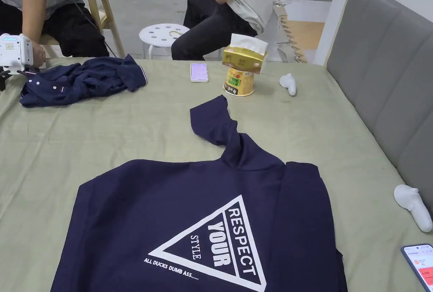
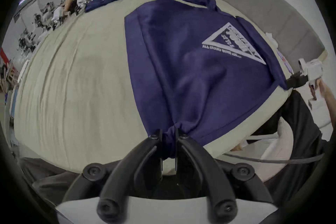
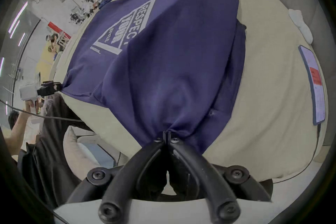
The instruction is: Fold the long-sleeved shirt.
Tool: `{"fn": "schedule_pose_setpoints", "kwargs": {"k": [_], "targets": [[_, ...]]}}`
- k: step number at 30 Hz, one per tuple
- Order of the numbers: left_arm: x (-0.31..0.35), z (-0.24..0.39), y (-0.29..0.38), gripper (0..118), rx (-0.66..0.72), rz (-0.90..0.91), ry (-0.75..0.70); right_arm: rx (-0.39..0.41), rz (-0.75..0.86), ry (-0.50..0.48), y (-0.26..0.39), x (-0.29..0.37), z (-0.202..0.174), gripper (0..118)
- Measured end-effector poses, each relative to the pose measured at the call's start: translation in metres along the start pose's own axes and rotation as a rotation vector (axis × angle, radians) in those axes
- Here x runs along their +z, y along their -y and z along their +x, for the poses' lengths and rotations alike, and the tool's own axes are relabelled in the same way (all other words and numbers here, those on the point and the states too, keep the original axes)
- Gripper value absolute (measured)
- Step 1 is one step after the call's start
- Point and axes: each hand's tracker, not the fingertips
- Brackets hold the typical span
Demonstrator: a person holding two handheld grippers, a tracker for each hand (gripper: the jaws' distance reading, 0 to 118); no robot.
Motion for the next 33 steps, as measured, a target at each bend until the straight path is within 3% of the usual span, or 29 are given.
{"fn": "schedule_pose_setpoints", "kwargs": {"k": [5,6,7,9,10,11,12,13,17,19,20,21,22,23,24,26,29,32,33], "targets": [[0.001,-0.003,-0.004,14,0.070,-0.034,0.029,-0.045,-0.002,-0.025,0.005,-0.004,0.004,0],[-0.005,-0.002,-0.007,17,0.077,-0.045,0.016,-0.067,0.007,-0.024,0.004,-0.007,0.005,6],[-0.010,0.000,-0.010,26,0.114,-0.101,-0.006,-0.062,0.011,-0.001,0.005,-0.009,0.003,21],[-0.013,0.000,-0.014,77,0.125,-0.150,-0.044,0.003,0.033,-0.069,0.004,-0.003,-0.001,53],[-0.011,-0.001,-0.016,96,0.123,-0.166,-0.045,-0.003,0.045,-0.052,0.003,0.002,-0.006,74],[-0.008,-0.002,-0.016,110,0.123,-0.154,-0.040,0.023,0.076,-0.005,0.001,0.007,-0.012,108],[0.002,0.000,-0.022,111,0.126,-0.118,-0.075,0.061,0.118,0.025,-0.002,0.014,-0.019,118],[0.015,0.000,-0.029,109,0.119,-0.030,-0.092,0.101,0.197,0.037,-0.008,0.028,-0.025,118],[0.046,0.005,-0.074,110,0.215,0.192,-0.147,0.019,0.450,0.025,-0.043,0.058,-0.036,118],[0.041,0.022,-0.104,110,0.204,0.290,-0.188,0.011,0.543,0.070,-0.071,0.058,-0.045,118],[0.033,0.029,-0.117,107,0.185,0.315,-0.202,0.008,0.581,0.103,-0.084,0.055,-0.049,115],[0.022,0.036,-0.130,98,0.173,0.334,-0.211,0.004,0.606,0.145,-0.105,0.047,-0.047,104],[0.009,0.044,-0.145,74,0.179,0.356,-0.201,-0.003,0.620,0.147,-0.122,0.039,-0.050,79],[-0.004,0.049,-0.158,24,0.190,0.379,-0.182,-0.005,0.628,0.117,-0.137,0.029,-0.051,25],[-0.019,0.053,-0.172,7,0.209,0.403,-0.161,-0.011,0.634,0.115,-0.155,0.016,-0.051,0],[-0.047,0.059,-0.195,3,0.215,0.432,-0.185,-0.011,0.658,0.179,-0.189,-0.009,-0.054,0],[-0.096,0.061,-0.233,3,0.173,0.422,-0.182,0.021,0.638,0.147,-0.249,-0.043,-0.056,0],[-0.127,0.055,-0.265,3,0.182,0.410,-0.125,0.076,0.632,0.171,-0.326,-0.066,-0.061,42],[-0.137,0.053,-0.274,3,0.179,0.402,-0.116,0.094,0.632,0.165,-0.359,-0.076,-0.061,74]]}}
